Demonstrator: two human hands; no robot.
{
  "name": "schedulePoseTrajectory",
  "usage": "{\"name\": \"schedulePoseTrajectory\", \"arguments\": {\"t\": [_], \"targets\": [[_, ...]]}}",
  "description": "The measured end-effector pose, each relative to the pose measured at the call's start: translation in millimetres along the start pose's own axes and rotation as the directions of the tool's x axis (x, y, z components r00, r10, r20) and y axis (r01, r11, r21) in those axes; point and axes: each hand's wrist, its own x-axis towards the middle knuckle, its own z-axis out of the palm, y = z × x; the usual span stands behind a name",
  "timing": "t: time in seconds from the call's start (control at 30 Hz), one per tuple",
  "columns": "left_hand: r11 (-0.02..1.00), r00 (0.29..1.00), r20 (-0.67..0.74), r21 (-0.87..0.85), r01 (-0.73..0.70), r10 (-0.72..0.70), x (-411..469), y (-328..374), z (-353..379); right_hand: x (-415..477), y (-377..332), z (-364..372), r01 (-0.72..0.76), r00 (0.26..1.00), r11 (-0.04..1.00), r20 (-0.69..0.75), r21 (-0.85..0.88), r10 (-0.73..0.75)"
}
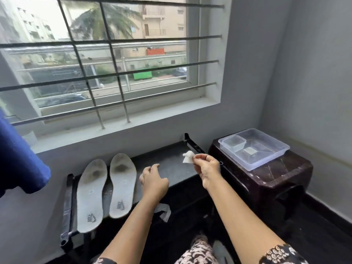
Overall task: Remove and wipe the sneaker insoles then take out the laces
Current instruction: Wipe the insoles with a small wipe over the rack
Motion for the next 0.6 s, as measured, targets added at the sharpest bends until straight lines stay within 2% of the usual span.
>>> {"name": "schedulePoseTrajectory", "arguments": {"t": [0.2,0.37,0.5,0.6], "targets": [[0.993,0.989,0.082,-0.013,-0.120,0.121,26.6,44.4,59.1,77.2,-46.2,-70.8,0.107,0.966,0.994,-0.236,0.007,-0.102],[0.982,0.974,0.126,-0.011,-0.188,0.188,57.1,70.4,98.3,145.1,-64.1,-118.7,0.112,0.901,0.979,-0.397,-0.170,-0.172],[0.978,0.970,0.130,0.012,-0.208,0.205,82.2,81.7,118.1,195.7,-65.2,-129.8,0.090,0.879,0.909,-0.396,-0.407,-0.265],[0.979,0.972,0.124,0.018,-0.201,0.198,99.0,83.0,126.2,219.3,-63.5,-118.0,0.131,0.893,0.775,-0.265,-0.619,-0.363]]}}
